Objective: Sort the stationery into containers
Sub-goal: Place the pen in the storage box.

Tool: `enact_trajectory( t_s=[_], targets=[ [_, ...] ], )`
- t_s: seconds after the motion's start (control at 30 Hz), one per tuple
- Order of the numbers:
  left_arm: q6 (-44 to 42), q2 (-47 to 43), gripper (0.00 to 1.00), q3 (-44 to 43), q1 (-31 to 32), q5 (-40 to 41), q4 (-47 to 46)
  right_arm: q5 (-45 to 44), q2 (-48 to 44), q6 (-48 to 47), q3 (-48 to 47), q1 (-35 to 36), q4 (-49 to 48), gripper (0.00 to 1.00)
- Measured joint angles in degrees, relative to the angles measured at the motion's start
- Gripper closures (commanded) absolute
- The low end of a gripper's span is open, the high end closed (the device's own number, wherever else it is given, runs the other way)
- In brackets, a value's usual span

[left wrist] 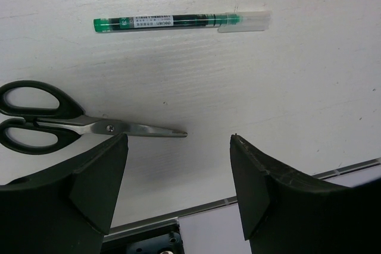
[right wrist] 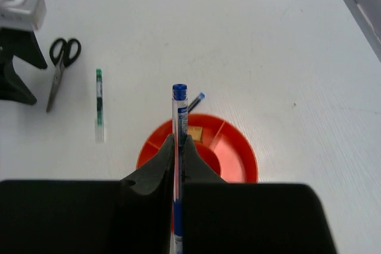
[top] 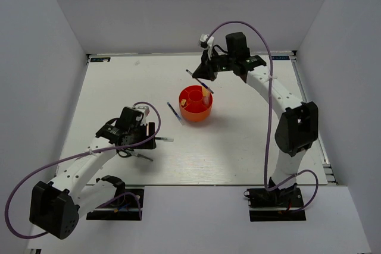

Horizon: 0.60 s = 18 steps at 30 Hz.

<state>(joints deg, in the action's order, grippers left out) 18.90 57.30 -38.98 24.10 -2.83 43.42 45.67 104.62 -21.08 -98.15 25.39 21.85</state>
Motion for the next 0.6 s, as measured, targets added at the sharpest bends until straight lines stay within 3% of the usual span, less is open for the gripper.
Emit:
enact_trajectory(
  t_s=[0.6],
  targets=[
    [0.0, 3.4, 0.22, 0.0, 0.0, 1.4, 0.1, 5.9, 16.7, 29.4, -2.8, 0.1, -45.2, 1.0]
  ],
)
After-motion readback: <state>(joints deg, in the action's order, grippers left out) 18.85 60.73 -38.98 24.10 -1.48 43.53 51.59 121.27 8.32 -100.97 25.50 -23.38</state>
